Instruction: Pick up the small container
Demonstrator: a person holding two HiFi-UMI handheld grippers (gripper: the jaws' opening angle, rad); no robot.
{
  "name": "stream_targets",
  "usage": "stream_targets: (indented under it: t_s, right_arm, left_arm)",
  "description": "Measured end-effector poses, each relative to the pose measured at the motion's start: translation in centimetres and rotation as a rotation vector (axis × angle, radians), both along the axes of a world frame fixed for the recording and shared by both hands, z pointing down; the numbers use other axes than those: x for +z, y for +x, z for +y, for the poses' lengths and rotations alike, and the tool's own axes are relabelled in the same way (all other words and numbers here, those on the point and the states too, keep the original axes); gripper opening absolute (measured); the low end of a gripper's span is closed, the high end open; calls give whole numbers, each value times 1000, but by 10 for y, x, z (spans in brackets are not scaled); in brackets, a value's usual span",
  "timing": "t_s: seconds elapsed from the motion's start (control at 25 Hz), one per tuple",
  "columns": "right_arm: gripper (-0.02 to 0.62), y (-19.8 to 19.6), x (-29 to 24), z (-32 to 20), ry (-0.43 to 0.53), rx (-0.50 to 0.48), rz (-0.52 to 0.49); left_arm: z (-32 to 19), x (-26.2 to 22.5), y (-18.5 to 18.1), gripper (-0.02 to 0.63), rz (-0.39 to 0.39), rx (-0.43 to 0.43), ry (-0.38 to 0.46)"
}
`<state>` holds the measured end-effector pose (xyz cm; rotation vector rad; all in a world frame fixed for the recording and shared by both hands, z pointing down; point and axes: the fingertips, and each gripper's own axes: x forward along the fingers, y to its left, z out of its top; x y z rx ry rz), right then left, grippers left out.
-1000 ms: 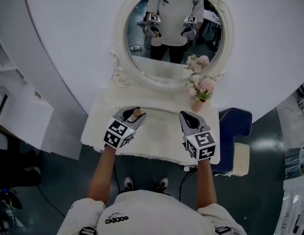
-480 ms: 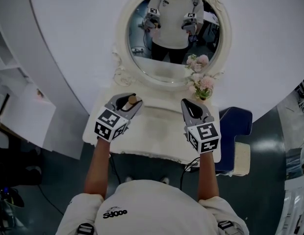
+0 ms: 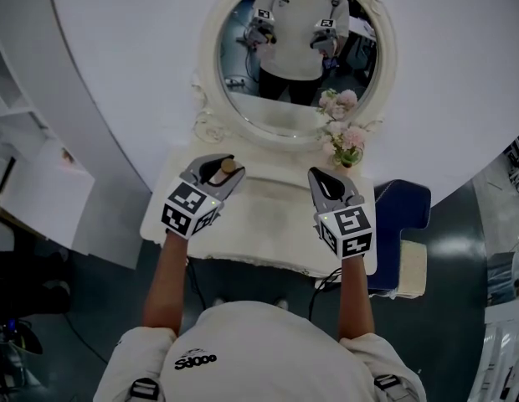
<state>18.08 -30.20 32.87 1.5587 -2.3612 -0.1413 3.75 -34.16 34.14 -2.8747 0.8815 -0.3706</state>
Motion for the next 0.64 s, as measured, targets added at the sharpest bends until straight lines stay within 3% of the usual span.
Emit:
stream_targets:
  t_s: [0.64]
  right_arm:
    - [2, 3, 8, 3, -18, 9, -12]
  left_arm:
    - [0, 2, 5, 150, 14, 15, -19]
